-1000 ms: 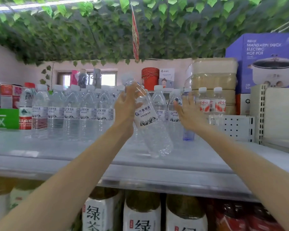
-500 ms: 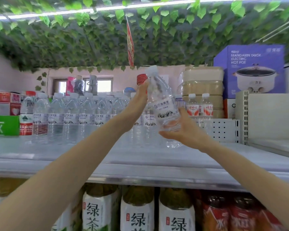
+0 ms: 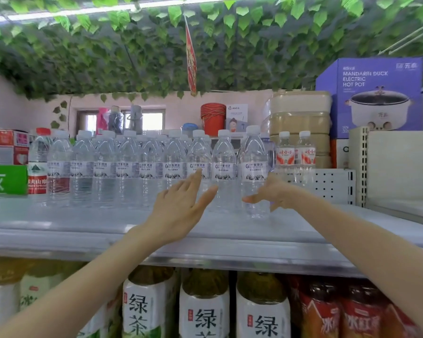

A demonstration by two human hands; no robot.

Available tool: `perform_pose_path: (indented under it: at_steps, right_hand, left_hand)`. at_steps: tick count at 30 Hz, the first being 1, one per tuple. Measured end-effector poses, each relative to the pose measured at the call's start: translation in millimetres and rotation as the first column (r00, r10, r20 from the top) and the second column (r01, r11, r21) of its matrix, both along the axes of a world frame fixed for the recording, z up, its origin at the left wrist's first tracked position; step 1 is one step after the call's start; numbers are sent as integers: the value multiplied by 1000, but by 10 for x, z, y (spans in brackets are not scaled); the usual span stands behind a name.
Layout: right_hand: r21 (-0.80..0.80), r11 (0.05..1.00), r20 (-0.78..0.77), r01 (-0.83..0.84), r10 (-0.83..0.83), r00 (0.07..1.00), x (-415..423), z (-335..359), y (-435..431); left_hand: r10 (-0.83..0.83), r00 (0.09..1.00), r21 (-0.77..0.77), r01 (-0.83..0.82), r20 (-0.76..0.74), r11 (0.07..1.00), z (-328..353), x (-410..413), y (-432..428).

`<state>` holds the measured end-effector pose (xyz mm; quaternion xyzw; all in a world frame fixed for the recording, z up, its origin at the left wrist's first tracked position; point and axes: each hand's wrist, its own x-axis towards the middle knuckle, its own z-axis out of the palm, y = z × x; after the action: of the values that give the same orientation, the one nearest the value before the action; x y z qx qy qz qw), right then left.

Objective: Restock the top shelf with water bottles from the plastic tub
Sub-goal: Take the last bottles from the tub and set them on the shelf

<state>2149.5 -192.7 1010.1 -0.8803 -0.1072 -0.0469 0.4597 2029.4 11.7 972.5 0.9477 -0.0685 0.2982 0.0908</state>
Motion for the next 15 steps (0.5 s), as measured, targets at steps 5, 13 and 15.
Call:
perform_pose_path:
  at_steps: [5,13,15]
  right_hand:
    - [-47,999,-45,25,-27,999,62,46,63]
    - [-169,983,173,76,-46,984,236,-100,200]
    - [-234,967,251,97,-37,967,265,-133,171]
  left_hand:
    - [45,996,141,-55,72,989,-77,41,-46]
    - [21,985,245,-63,171,968,-164,80,-67]
    - [15,985,244,-58,174,968,-173,79,-59]
